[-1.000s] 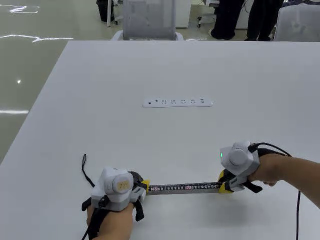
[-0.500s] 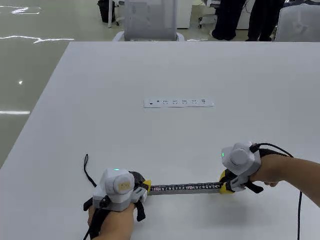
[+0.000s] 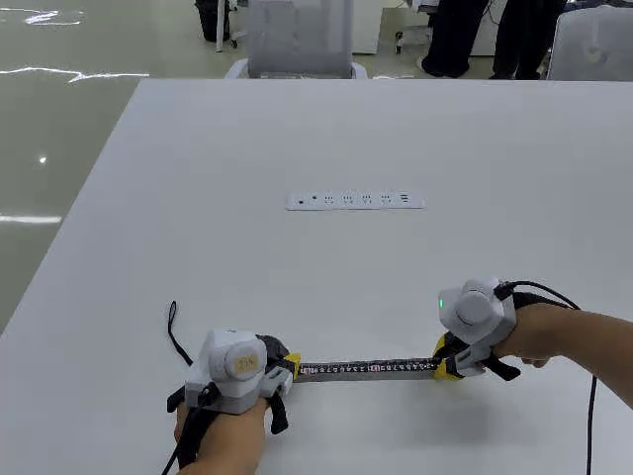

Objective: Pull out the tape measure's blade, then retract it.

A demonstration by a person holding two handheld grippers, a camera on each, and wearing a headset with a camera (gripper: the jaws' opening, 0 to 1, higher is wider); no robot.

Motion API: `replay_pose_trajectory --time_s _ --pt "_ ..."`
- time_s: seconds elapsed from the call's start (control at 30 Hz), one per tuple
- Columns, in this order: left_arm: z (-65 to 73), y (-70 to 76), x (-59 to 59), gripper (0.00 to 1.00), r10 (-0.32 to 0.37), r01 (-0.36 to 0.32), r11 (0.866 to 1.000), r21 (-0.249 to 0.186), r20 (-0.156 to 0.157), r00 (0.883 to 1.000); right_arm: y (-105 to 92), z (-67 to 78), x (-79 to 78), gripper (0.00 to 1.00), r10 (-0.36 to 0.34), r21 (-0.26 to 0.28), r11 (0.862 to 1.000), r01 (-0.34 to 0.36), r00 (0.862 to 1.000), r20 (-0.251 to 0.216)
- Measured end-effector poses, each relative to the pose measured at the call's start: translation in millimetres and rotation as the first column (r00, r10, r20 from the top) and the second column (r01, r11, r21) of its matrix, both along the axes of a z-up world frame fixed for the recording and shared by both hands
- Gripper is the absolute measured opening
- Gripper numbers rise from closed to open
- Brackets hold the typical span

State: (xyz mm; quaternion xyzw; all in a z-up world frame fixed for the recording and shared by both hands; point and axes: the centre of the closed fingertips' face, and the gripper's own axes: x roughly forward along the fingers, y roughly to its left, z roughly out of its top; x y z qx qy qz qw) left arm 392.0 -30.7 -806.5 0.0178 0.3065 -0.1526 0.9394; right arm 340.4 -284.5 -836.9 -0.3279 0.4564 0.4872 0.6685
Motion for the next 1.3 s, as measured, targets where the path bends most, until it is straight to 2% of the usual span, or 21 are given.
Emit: replay_pose_trajectory --time_s 1.3 --pt "0.2 -0.6 -1.2 0.63 -0.014 0.014 1.000 -0.004 0.002 1.000 9.9 -0.1 0.9 0.14 0.006 0.002 1.000 -0.006 1.000 0.002"
